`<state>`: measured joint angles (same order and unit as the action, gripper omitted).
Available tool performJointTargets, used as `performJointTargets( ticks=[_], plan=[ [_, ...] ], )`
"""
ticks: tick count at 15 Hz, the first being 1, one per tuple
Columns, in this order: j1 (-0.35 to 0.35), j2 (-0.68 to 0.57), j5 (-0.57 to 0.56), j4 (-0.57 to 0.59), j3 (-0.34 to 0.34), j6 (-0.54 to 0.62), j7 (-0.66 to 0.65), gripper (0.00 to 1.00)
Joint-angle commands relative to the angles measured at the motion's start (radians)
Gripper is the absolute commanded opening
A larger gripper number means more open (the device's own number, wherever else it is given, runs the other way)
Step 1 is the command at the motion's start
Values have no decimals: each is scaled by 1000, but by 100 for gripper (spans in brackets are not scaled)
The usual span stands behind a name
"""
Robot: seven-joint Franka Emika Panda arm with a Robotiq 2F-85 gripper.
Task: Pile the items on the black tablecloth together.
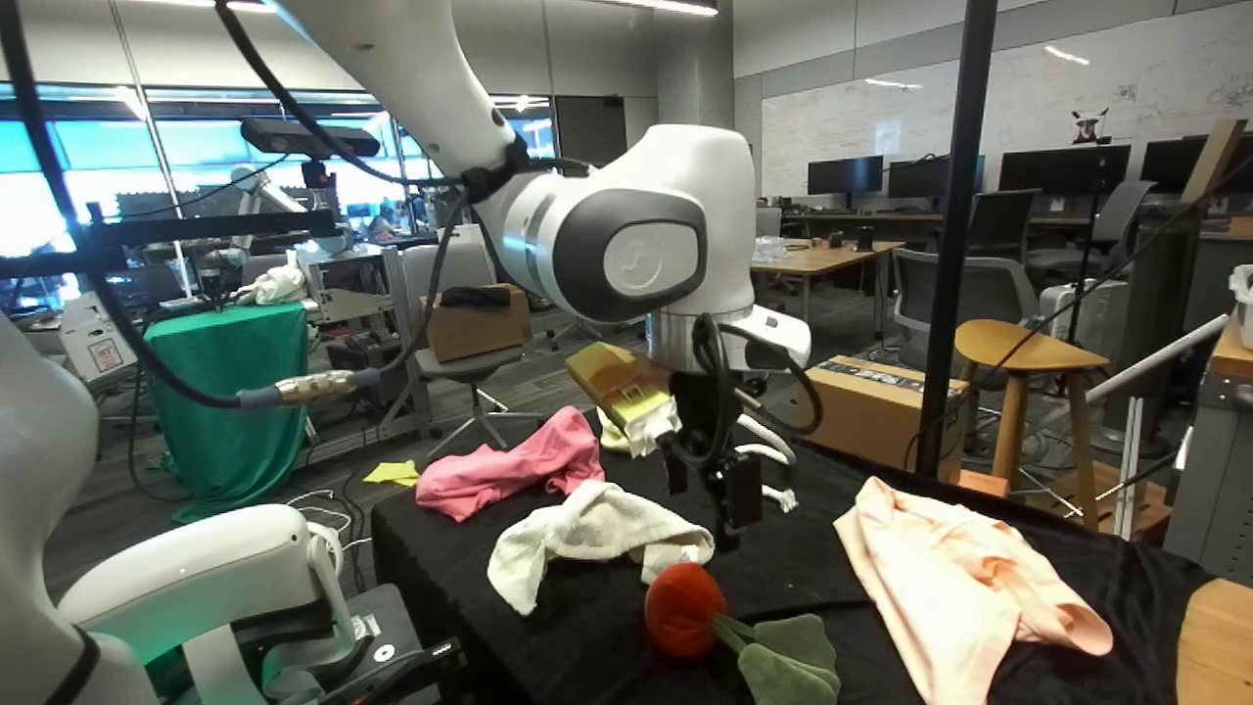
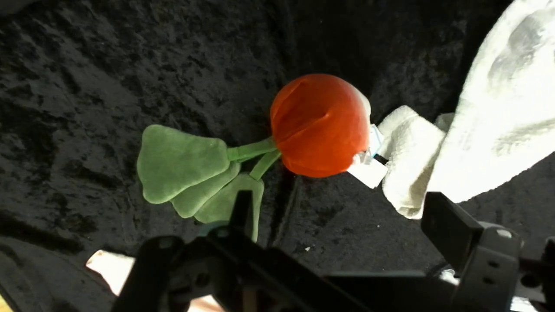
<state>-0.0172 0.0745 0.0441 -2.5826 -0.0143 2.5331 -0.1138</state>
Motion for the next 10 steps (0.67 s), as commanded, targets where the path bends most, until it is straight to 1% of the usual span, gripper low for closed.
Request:
performJointTargets(
  ticks=[1,6,8,10],
  plan=[
    [-5,-94,-62,11,5,138,-84,100],
    [6,-212,-151,26,48,250,-187,100],
    [17,-246,-179,35,72,267,-218,100],
    [26,-270,-179,40,86,278,-227,100]
  ],
)
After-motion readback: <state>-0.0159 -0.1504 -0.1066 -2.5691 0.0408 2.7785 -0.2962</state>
